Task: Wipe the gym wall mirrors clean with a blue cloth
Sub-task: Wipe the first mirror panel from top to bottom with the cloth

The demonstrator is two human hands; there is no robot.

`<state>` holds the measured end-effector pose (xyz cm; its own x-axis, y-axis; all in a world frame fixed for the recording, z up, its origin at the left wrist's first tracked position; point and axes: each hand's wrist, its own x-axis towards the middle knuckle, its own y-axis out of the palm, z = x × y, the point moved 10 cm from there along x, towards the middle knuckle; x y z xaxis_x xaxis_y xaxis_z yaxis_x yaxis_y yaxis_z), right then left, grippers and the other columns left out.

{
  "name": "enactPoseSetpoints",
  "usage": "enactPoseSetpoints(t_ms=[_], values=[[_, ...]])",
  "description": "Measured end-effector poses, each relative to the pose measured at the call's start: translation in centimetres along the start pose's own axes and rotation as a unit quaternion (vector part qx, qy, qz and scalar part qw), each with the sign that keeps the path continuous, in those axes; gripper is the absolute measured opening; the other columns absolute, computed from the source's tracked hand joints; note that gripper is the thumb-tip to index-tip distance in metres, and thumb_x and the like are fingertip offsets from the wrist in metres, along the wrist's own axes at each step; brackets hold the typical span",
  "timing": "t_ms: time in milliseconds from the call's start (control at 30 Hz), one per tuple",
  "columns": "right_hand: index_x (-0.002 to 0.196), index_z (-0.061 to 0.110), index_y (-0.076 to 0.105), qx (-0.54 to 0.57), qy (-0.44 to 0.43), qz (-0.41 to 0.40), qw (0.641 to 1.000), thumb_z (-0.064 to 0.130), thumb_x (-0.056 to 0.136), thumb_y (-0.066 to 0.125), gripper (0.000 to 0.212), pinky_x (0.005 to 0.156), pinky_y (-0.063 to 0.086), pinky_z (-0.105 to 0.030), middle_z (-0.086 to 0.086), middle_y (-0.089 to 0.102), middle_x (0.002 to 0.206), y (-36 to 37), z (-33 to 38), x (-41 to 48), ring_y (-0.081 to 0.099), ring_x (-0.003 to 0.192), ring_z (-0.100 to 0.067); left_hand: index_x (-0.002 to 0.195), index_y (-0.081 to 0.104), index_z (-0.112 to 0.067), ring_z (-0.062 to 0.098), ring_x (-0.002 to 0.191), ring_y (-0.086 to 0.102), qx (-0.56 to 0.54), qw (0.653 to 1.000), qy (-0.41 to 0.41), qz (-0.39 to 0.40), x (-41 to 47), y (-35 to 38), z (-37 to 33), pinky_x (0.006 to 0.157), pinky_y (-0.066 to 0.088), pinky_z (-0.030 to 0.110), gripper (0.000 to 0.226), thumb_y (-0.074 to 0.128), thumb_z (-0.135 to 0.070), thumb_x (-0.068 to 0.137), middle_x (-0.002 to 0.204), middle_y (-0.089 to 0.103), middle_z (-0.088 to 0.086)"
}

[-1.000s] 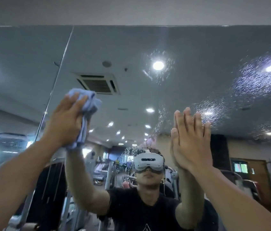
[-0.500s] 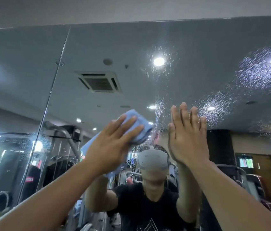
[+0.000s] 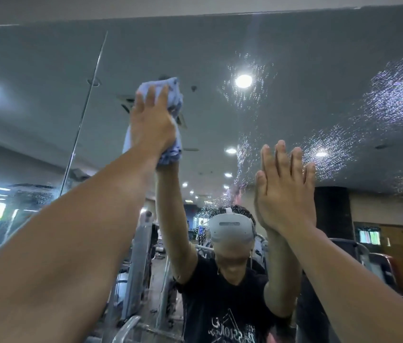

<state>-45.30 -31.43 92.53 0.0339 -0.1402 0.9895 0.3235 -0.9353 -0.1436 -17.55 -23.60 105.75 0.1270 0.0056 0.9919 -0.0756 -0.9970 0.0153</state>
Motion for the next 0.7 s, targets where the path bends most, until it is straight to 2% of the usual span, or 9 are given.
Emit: enactPoseSetpoints(t_ms=[67,167,233,333,433,467,567,633,700], values=[[0.164,0.03,-0.006,-0.002,-0.002,0.002,1.0,0.049,0.108,-0.006,0.06,0.127,0.001,-0.057,0.0,-0.006,0.173,0.1,-0.1,0.1,-0.01,0.158,-0.027,0.15,0.041,-0.017,0.041,0.144,0.029,0.019,0.997,0.077,0.02,-1.0,0.9,-4.2,0.115,0.03,0.043,0.069,0.027,-0.026,0.083,0.155,0.038,0.012],[0.164,0.031,-0.007,-0.006,-0.008,0.018,1.0,0.051,0.101,-0.015,0.067,0.126,-0.013,-0.049,0.002,-0.014,0.172,-0.8,0.0,-0.1,-0.019,0.156,-0.025,0.151,0.042,-0.015,0.042,0.147,0.029,0.014,0.969,0.243,0.042,-6.5,2.0,-8.9,0.12,0.027,0.047,0.064,0.029,-0.03,0.09,0.158,0.038,0.014],[0.163,0.032,-0.011,-0.002,-0.011,0.03,1.0,0.053,0.096,-0.019,0.07,0.125,-0.017,-0.047,0.002,-0.019,0.171,-1.2,0.2,-0.2,-0.022,0.155,-0.024,0.152,0.041,-0.019,0.037,0.15,0.024,0.014,0.943,0.326,0.061,-11.9,2.4,-8.9,0.123,0.023,0.047,0.058,0.038,-0.033,0.095,0.161,0.034,0.01],[0.164,0.031,-0.007,-0.002,-0.011,0.017,1.0,0.054,0.097,-0.019,0.071,0.126,-0.011,-0.05,0.001,-0.013,0.172,-1.3,0.2,-0.2,-0.016,0.157,-0.026,0.153,0.041,-0.021,0.03,0.154,0.018,0.039,0.929,0.36,0.079,-17.7,1.6,-4.7,0.124,0.02,0.047,0.058,0.049,-0.029,0.096,0.165,0.027,0.005],[0.165,0.029,-0.004,-0.012,-0.011,0.019,1.0,0.051,0.1,-0.015,0.069,0.127,-0.009,-0.051,-0.001,-0.009,0.172,-1.0,0.1,-0.4,-0.012,0.158,-0.028,0.149,0.046,-0.017,0.032,0.151,0.026,0.03,0.945,0.322,0.054,-18.7,-0.3,1.2,0.123,0.022,0.046,0.058,0.046,-0.022,0.092,0.161,0.035,0.009],[0.165,0.028,-0.005,-0.017,-0.009,0.018,1.0,0.05,0.101,-0.014,0.068,0.126,-0.009,-0.052,-0.001,-0.01,0.172,-1.2,0.1,-0.4,-0.012,0.158,-0.029,0.149,0.045,-0.016,0.034,0.149,0.028,0.017,0.959,0.279,0.044,-17.6,-0.8,3.1,0.122,0.024,0.048,0.058,0.043,-0.022,0.091,0.159,0.037,0.011],[0.162,0.029,-0.015,-0.025,-0.004,0.039,0.999,0.047,0.1,-0.011,0.066,0.126,-0.012,-0.052,-0.002,-0.02,0.17,-1.0,0.3,-0.3,-0.019,0.156,-0.029,0.149,0.04,-0.018,0.042,0.144,0.032,-0.008,0.997,0.075,0.025,-11.6,-1.3,7.4,0.119,0.027,0.056,0.059,0.033,-0.027,0.091,0.157,0.038,0.015],[0.161,0.029,-0.018,-0.022,0.001,0.042,0.999,0.046,0.098,-0.012,0.066,0.126,-0.012,-0.053,-0.001,-0.023,0.169,-1.2,0.4,-0.2,-0.021,0.156,-0.028,0.148,0.04,-0.017,0.045,0.136,0.035,-0.004,1.0,-0.004,0.016,-7.3,-1.0,7.0,0.116,0.029,0.054,0.064,0.029,-0.03,0.087,0.151,0.039,0.016],[0.162,0.029,-0.017,-0.019,0.0,0.038,0.999,0.047,0.098,-0.012,0.066,0.126,-0.01,-0.053,-0.001,-0.022,0.169,-1.4,0.4,-0.3,-0.021,0.156,-0.028,0.149,0.038,-0.018,0.044,0.135,0.033,-0.001,1.0,-0.014,0.014,-4.1,-0.7,3.9,0.113,0.031,0.05,0.069,0.029,-0.029,0.082,0.152,0.037,0.015]])
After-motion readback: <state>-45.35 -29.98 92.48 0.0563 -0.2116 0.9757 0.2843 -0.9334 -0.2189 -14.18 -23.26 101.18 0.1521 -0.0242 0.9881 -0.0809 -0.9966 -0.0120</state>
